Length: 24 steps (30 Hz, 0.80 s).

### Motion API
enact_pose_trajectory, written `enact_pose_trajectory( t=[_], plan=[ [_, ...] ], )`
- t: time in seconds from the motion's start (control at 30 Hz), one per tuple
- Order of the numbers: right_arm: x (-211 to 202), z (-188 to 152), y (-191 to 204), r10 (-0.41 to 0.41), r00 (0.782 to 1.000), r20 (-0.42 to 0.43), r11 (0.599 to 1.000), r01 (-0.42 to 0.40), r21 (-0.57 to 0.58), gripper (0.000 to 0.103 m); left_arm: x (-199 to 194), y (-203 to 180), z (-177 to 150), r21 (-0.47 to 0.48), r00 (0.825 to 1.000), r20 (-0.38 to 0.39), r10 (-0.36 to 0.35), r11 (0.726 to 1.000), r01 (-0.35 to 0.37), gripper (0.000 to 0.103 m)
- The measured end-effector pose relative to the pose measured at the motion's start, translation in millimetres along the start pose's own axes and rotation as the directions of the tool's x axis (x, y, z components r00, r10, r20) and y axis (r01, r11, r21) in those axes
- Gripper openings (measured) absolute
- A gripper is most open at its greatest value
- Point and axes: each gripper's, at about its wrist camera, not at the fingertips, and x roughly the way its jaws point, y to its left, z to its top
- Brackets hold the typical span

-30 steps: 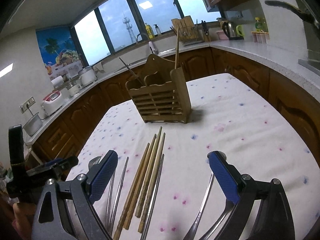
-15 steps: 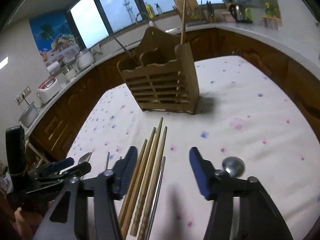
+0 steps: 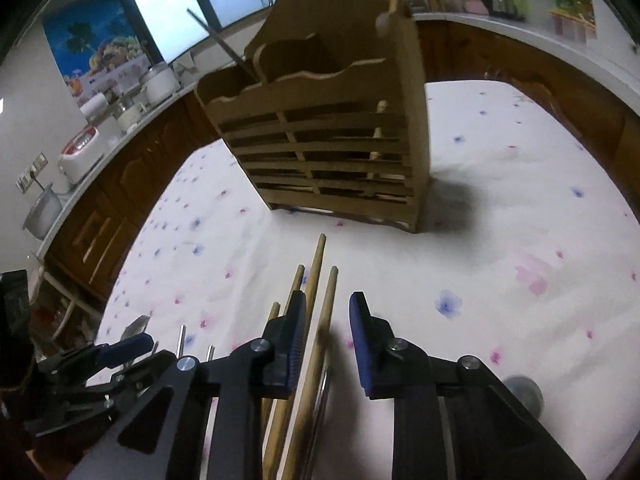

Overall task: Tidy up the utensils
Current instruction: 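Grasp another wooden chopstick with the right tool while the left tool grasps a metal chopstick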

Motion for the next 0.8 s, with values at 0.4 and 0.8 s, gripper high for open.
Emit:
enact_pose_trajectory(
  t=[0.4,0.8],
  plan=[
    [23,7,8,-0.075,0.995,-0.059,0.993,0.069,-0.1,0.008,20,-17,5,0.09,0.999,0.026,0.043,0.995,-0.045,0.008],
    [-22,8,-2,0.039,0.999,0.035,0.999,-0.039,-0.007,0.005,-6,-10,-1,0.068,0.996,0.076,-0.038,0.997,0.033,0.003]
  ],
)
